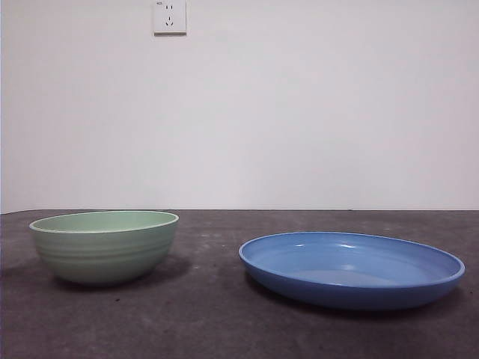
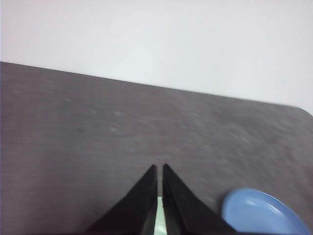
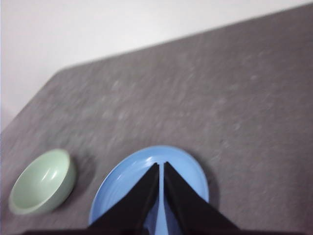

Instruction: Place the green bowl on the blue plate

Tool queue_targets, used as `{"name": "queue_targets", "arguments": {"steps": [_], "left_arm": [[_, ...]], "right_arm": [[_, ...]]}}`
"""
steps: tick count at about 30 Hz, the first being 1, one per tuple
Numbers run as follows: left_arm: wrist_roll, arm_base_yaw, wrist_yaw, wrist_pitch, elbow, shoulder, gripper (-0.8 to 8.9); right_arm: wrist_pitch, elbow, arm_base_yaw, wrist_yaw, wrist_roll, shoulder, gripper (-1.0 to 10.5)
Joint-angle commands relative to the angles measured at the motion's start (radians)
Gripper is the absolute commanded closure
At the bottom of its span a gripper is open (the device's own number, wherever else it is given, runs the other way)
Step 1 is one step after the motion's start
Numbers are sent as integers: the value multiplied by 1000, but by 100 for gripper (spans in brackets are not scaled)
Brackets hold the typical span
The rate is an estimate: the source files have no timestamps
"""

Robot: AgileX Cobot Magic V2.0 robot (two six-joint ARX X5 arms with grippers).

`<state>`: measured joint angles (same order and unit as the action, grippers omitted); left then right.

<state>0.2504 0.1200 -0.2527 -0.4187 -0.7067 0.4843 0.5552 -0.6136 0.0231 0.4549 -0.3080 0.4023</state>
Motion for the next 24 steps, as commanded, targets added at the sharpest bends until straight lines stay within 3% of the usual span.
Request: {"name": "queue_targets", "arguments": {"steps": [1, 11, 20, 24], "left_arm": [[2, 14, -77, -46, -74, 63, 795], [-6, 81, -264, -87, -122, 233, 795], [-67, 105, -269, -116, -122, 303, 794], [-133, 105, -269, -166, -122, 309, 793]], "right_arm": [[54, -84, -2, 37, 96, 67, 936], [159, -256, -50, 149, 188, 245, 936], [209, -277, -112, 163, 209, 315, 936], [214, -277, -113, 162, 208, 315, 936]]}}
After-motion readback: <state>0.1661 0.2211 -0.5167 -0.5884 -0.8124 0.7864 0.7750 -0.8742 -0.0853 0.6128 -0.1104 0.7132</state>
